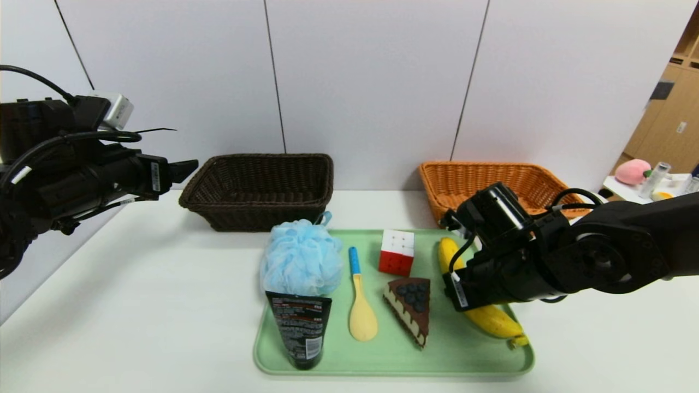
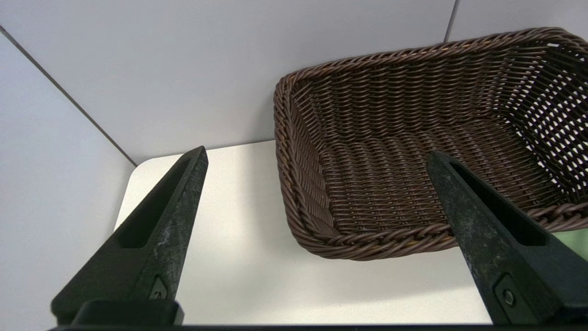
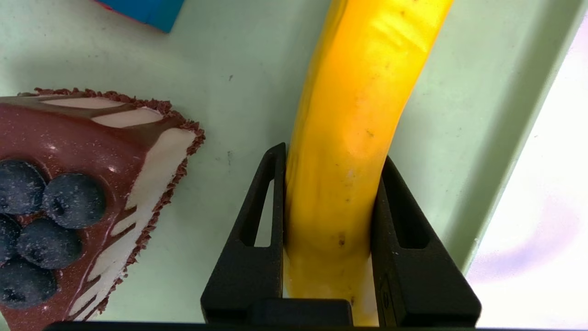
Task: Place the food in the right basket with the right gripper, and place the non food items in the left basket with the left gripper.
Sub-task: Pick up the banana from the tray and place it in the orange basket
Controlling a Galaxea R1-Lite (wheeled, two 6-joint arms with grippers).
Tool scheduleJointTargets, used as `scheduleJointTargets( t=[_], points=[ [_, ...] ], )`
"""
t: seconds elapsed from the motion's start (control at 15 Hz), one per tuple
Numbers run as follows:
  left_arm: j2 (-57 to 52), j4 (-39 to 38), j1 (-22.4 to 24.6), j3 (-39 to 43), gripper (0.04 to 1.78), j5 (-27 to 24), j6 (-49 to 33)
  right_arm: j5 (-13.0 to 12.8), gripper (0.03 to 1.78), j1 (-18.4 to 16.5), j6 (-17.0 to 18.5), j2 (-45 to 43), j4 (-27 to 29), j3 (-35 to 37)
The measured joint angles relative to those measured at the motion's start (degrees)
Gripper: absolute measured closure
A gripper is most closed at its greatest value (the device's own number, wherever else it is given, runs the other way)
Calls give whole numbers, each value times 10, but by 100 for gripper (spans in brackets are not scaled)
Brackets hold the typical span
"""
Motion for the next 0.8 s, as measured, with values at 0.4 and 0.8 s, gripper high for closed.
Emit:
scheduleJointTargets(
  t=[0.4, 0.8],
  points=[
    [-1, 0, 0, 7, 13, -1, 2, 9, 129, 12, 4, -51, -67, 5],
    [-12, 1, 0, 13, 13, -2, 3, 27, 129, 50, 23, -158, -96, 7]
  ],
)
